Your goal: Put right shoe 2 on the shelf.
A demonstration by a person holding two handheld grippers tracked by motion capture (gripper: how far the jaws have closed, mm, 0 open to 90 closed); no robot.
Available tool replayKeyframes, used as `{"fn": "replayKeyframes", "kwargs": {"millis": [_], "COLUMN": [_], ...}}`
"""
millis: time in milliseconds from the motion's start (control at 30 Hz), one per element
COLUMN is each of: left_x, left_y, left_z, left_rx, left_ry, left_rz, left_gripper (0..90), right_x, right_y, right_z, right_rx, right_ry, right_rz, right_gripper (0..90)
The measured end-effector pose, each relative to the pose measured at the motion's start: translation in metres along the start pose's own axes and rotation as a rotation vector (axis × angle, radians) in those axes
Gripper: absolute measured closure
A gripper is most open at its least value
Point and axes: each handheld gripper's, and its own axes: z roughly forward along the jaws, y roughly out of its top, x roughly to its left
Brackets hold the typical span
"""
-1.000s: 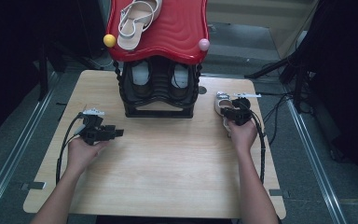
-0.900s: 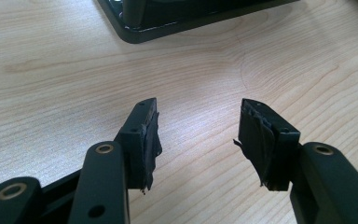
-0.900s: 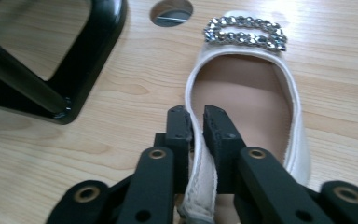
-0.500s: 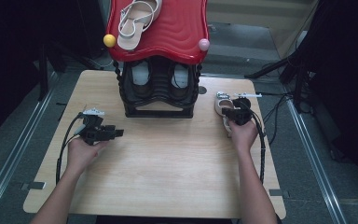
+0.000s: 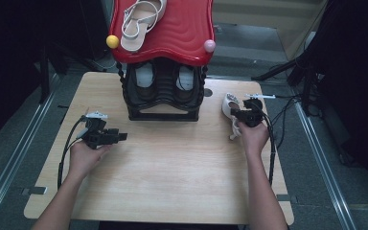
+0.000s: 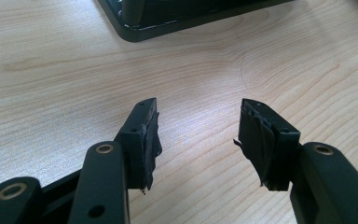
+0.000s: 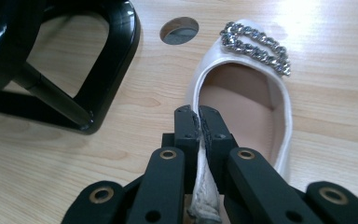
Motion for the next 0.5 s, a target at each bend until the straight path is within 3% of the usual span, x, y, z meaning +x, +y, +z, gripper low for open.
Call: {"fn": "replayKeyframes", "kwargs": {"millis": [133, 333, 500], "left_x": [0.0001, 0.0003, 0.0], "left_y": [0.0, 0.0, -0.0001], "left_z": [-0.0001, 0.0001, -0.0006], "left_rx": [-0.002, 0.003, -0.001], "left_ry": [0.0, 0.0, -0.003], "left_rz": [-0.003, -0.001, -0.007], "left_gripper": [48.1, 48.0, 48.0], "right_x": [0.0016, -0.0007, 0.0011], "right_y": [0.0004, 0.0028, 0.0048], "right_z": [-0.0007, -0.0058, -0.009], "right_rx": [-0.002, -0.023, -0.013], "right_ry": [-0.013, 0.022, 0.08], "right_rz": [-0.02, 0.032, 0.074], "right_gripper": [88.0, 87.8, 87.9]}}
